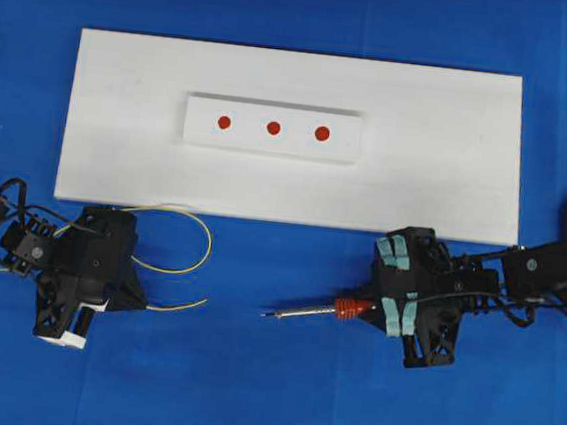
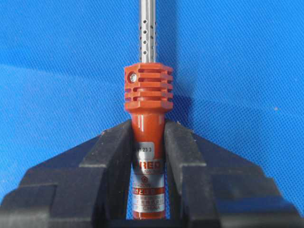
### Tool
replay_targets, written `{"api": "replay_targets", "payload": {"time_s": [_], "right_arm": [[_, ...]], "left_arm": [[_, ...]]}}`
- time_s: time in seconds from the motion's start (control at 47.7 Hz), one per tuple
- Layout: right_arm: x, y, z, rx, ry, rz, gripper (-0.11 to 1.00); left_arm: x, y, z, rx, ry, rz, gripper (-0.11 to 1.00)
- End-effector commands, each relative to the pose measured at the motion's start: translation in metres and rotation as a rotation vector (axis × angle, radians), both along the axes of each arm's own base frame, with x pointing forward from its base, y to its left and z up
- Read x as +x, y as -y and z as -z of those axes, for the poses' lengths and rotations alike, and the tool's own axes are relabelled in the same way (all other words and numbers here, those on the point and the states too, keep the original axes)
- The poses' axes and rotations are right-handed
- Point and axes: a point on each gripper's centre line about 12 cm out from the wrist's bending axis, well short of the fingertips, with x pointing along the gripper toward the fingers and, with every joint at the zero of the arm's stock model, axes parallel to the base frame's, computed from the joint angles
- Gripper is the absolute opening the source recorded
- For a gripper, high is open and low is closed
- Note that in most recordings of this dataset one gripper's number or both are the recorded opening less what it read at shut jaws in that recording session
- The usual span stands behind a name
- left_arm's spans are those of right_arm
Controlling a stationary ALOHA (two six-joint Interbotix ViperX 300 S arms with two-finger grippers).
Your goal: Touch the tip of the soldering iron to the tip of the solder at the mark.
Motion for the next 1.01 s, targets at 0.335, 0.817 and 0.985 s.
{"api": "replay_targets", "payload": {"time_s": [0.335, 0.817, 0.985], "right_arm": [[0.01, -0.006, -0.026, 0.029, 0.081, -0.006, 0.72], [-0.019, 0.035, -0.137, 0.011, 0.323, -0.001, 0.83], [-0.04, 0.068, -0.165, -0.042, 0.437, 0.066, 0.83]], "left_arm": [[0.003, 0.004, -0.027, -0.023, 0.062, 0.012, 0.79], [-0.031, -0.025, -0.121, 0.026, 0.221, 0.029, 0.79], [-0.05, -0.051, -0.146, 0.072, 0.358, -0.005, 0.78]]}}
